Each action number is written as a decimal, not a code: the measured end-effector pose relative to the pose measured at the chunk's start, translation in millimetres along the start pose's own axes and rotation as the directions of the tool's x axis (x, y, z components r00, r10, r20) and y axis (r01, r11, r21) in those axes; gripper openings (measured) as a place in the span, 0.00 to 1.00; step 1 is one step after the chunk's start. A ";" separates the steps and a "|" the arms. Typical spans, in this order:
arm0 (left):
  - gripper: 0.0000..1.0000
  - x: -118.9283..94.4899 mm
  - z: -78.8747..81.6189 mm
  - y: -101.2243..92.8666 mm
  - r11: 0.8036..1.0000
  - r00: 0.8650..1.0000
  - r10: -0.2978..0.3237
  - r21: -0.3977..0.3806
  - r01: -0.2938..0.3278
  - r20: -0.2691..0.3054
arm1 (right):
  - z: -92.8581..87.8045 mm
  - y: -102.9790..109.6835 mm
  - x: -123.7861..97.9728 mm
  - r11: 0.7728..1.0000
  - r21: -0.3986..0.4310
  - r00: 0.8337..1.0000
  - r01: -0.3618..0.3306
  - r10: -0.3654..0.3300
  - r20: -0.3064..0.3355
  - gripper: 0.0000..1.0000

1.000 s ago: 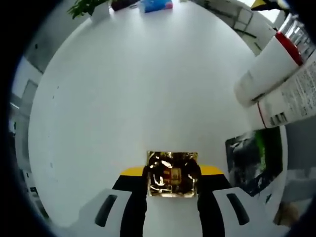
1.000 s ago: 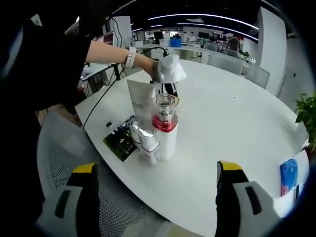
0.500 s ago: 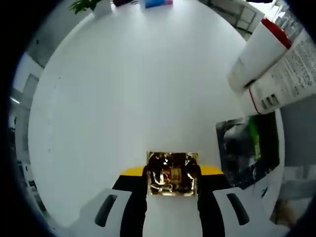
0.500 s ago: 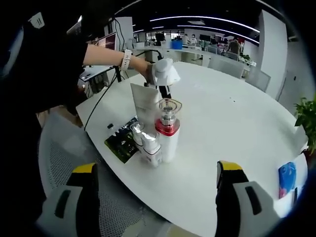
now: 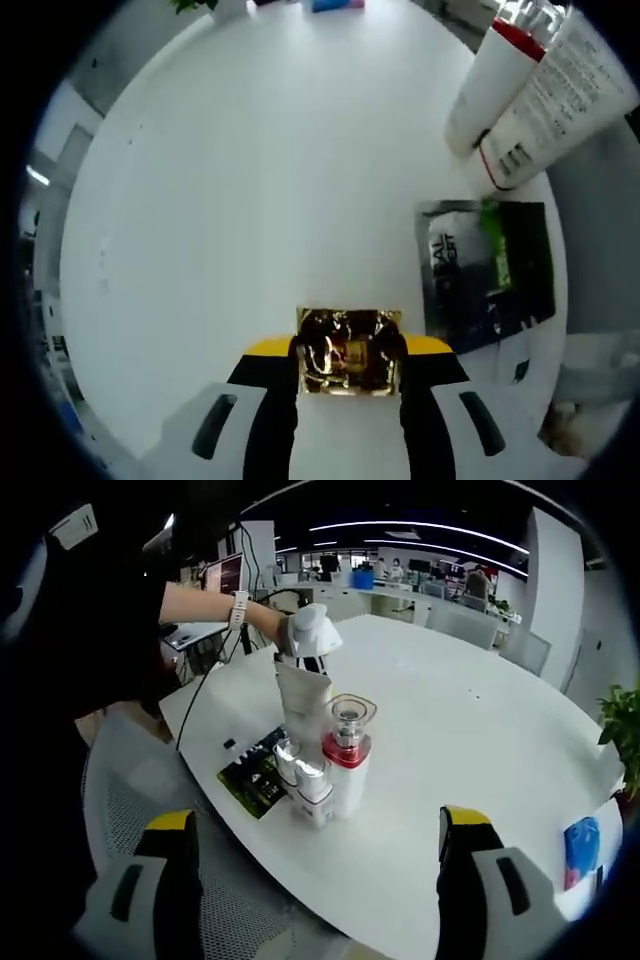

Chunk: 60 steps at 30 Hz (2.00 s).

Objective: Arrange the skincare products in the storage area until every visible bottle or jar stands upright without overlapping.

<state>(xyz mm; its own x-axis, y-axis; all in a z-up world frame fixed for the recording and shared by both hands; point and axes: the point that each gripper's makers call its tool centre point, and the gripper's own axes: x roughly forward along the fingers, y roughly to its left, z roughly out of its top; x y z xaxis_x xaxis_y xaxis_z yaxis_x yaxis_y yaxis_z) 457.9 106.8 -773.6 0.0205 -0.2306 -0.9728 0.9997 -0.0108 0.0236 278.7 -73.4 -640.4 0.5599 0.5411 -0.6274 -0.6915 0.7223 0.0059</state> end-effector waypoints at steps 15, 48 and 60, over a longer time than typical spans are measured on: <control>0.36 -9.7 -30.2 -21.9 0.999 1.000 0.020 -0.048 -0.021 -0.021 | 3.0 7.1 -2.7 1.000 -0.023 1.000 -0.010 0.010 0.012 1.00; 0.36 -11.5 -48.9 -66.0 0.996 0.999 0.031 -0.084 -0.033 -0.021 | 0.5 22.0 -7.0 0.998 -0.061 1.000 -0.020 0.021 0.008 1.00; 0.36 -3.9 -47.0 -72.6 0.994 1.000 0.020 -0.111 -0.020 -0.001 | -4.2 22.3 -10.8 0.999 -0.050 1.000 -0.012 0.012 0.003 1.00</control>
<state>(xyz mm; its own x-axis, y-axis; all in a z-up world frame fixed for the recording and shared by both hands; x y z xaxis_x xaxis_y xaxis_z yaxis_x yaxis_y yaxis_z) 386.0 154.3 -782.3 0.0405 -0.2302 -0.9723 0.9947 0.1018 0.0173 255.3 -64.9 -636.8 0.5531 0.5508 -0.6251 -0.7199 0.6936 -0.0259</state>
